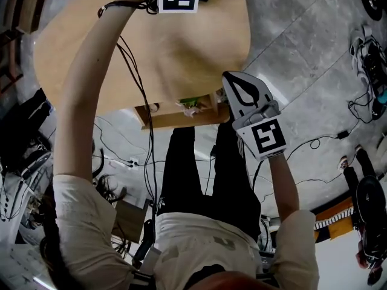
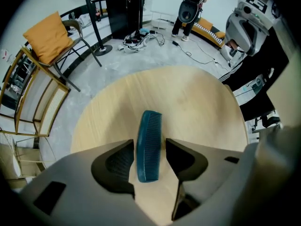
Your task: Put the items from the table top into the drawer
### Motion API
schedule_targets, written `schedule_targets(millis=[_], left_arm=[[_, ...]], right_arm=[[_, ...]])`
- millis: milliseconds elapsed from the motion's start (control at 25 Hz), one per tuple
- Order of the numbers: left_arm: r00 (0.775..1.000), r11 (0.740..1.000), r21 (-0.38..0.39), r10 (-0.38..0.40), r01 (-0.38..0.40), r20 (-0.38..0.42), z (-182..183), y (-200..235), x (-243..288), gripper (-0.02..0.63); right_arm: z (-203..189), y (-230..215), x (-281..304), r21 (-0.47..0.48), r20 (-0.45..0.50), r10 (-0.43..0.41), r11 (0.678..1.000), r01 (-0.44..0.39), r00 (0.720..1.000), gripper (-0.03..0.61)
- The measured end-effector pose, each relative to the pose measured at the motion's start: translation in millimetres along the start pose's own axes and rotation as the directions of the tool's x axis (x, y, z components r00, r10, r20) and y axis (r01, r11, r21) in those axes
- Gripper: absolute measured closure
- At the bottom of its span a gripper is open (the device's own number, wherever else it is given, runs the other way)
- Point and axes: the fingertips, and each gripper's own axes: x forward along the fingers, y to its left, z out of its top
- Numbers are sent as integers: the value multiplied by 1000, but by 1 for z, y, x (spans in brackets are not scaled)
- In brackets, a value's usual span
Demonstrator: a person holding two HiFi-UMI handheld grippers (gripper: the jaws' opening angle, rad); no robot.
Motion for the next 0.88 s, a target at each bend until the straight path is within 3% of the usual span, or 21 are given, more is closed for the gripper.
schedule_targets(millis=[120,240,440,600,760,840,880], left_arm=[[1000,1000,3,6,-6,8,0,3,-2,399],[1000,1000,17,11,-12,23,1,5,-3,452],[999,997,69,29,-27,-27,1,4,-2,457],[997,995,63,78,-77,-13,3,1,-3,459],[981,985,-71,162,-155,105,5,1,-24,462],[943,959,-177,258,-223,209,12,1,-52,462],[911,936,-237,319,-260,261,16,-2,-70,462]], right_arm=[[2,-5,1,11,2,-15,1000,15,1000,574],[3,-6,3,19,0,-21,1000,21,1000,574],[4,-4,6,17,7,-9,1000,9,1000,574],[3,-1,2,13,5,1,1000,-1,1000,574],[3,5,-2,29,-11,11,1000,-10,1000,574],[2,9,-4,30,-25,13,999,-13,1000,574],[3,11,-5,28,-29,14,1000,-13,999,574]])
